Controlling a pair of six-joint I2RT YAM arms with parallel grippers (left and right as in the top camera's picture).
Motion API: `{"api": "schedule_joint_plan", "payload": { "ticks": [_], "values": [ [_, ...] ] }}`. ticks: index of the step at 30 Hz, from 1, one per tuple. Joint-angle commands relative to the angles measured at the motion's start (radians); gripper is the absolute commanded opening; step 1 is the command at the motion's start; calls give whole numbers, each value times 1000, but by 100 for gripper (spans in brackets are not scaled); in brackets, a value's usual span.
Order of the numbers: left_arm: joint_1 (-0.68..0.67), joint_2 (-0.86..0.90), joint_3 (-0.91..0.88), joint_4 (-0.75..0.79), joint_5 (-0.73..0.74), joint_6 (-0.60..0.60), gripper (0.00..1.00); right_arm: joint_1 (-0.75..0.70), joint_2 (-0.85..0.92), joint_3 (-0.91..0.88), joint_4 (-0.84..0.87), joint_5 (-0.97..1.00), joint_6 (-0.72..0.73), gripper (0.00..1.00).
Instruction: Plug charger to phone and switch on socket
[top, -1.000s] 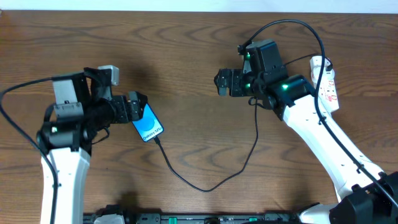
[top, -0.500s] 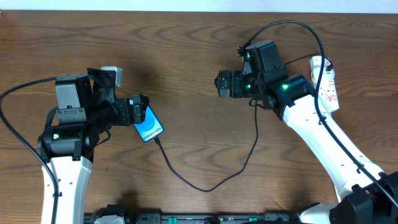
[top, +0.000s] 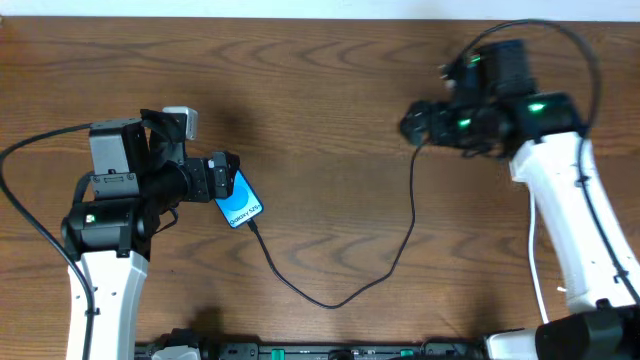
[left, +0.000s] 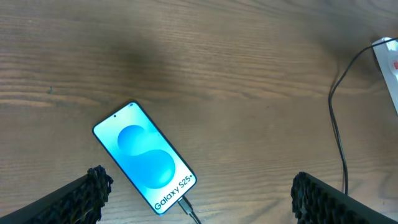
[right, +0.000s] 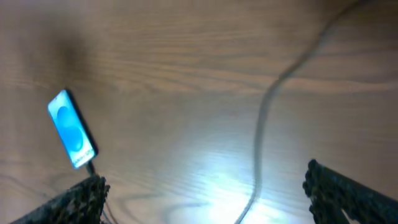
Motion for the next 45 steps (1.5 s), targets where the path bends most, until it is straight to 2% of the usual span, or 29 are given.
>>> {"api": "schedule_joint_plan", "payload": {
  "ticks": [1, 10, 16, 22, 33, 45],
  "values": [
    [-2, 5, -3, 0, -13, 10, 95, -118, -15, 81, -44, -23, -100, 99],
    [-2, 5, -3, 0, -13, 10, 95, -466, 5, 103, -99, -70, -240, 99],
    [-2, 5, -3, 0, -13, 10, 95, -629, 57, 103, -53, -86, -378, 99],
    [-2, 5, -3, 0, -13, 10, 95, -658, 174, 103, 46, -86, -412, 99],
    [-2, 5, -3, 0, -13, 10, 95, -652, 394, 103, 105, -98, -501, 99],
    [-2, 5, -3, 0, -13, 10, 95, -643, 490, 103, 155, -211, -624, 99]
  ]
}}
